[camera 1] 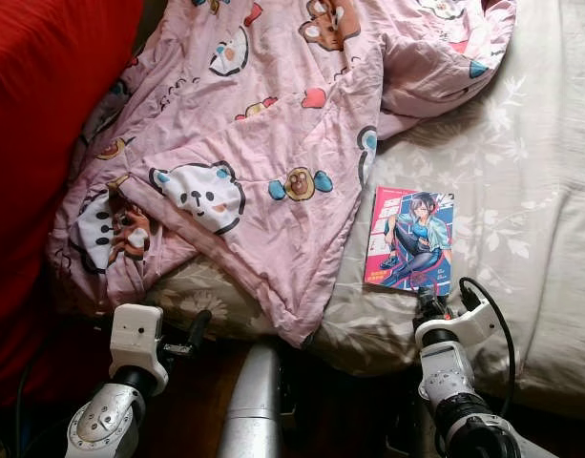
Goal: Clean up the room
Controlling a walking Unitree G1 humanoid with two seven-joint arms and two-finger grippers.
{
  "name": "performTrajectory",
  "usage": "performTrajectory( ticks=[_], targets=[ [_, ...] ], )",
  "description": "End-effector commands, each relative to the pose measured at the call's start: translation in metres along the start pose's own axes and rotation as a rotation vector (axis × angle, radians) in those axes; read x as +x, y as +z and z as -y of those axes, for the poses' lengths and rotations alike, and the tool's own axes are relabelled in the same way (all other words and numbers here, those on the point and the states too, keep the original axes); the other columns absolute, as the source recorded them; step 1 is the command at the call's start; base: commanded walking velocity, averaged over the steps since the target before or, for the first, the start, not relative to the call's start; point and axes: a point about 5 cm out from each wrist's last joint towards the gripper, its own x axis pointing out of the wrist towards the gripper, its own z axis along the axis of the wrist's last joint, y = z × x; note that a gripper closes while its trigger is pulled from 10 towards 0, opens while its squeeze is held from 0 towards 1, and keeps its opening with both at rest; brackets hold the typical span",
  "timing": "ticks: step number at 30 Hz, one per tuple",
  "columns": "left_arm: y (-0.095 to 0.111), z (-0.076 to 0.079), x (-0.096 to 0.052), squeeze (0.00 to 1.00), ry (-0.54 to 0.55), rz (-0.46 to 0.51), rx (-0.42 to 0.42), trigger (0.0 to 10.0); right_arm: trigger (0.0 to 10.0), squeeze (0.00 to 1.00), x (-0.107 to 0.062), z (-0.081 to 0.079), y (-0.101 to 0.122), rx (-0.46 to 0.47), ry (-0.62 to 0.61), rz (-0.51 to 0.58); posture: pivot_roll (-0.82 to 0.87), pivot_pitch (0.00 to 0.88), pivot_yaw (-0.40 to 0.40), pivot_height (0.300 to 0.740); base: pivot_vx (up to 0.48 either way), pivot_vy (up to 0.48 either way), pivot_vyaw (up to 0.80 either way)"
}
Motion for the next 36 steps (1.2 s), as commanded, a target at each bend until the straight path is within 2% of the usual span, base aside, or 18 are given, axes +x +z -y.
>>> performTrajectory(
  ticks=[1,8,14,23,27,29,30,34,35,36],
  targets=[
    [-0.01,-0.006,-0.005,0.0,0.03,-0.049,-0.007,10.0,0.0,0.0,-0.008,0.012,-0.016,0.018,-0.049,-0.056,0.22,0.406,0.206,0.621,0.0,0.0,0.0],
    [-0.012,-0.003,-0.001,0.0,0.026,-0.047,-0.014,10.0,0.0,0.0,-0.006,0.005,-0.01,-0.049,-0.001,-0.023,0.19,0.39,0.196,0.621,0.0,0.0,0.0],
    [-0.012,0.0,0.005,0.0,0.022,-0.037,-0.02,10.0,0.0,0.0,-0.008,0.007,-0.008,-0.087,0.008,0.013,0.18,0.371,0.184,0.621,0.0,0.0,0.0],
    [-0.013,0.002,0.015,0.0,0.023,-0.019,-0.032,10.0,0.0,0.0,-0.029,0.026,-0.013,-0.203,0.045,0.066,0.14,0.326,0.15,0.621,0.0,0.0,0.0],
    [-0.014,0.003,0.02,0.0,0.021,-0.009,-0.037,10.0,0.0,0.0,-0.037,0.027,-0.013,-0.245,0.085,0.085,0.12,0.305,0.137,0.621,0.0,0.0,0.0],
    [-0.014,0.004,0.023,0.0,0.022,-0.006,-0.04,10.0,0.0,0.0,-0.039,0.021,-0.012,-0.335,0.148,0.089,0.12,0.301,0.134,0.621,0.0,0.0,0.0],
    [-0.014,0.004,0.024,0.0,0.023,-0.003,-0.041,10.0,10.0,0.0,-0.038,0.017,-0.011,-0.357,0.159,0.095,0.11,0.298,0.132,0.621,0.0,0.0,0.0],
    [-0.013,0.006,0.027,0.0,0.021,0.011,-0.047,10.0,10.0,0.0,-0.031,-0.002,-0.003,-0.402,0.221,0.131,0.11,0.294,0.129,0.621,0.0,0.0,0.0],
    [-0.012,0.006,0.028,0.0,0.024,0.015,-0.05,10.0,10.0,0.0,-0.027,-0.014,0.002,-0.407,0.251,0.152,0.11,0.293,0.126,0.621,0.0,0.0,0.0],
    [-0.012,0.007,0.028,0.0,0.025,0.017,-0.051,10.0,10.0,0.0,-0.026,-0.018,0.003,-0.407,0.26,0.16,0.11,0.293,0.126,0.621,0.0,0.0,0.0]
  ],
)
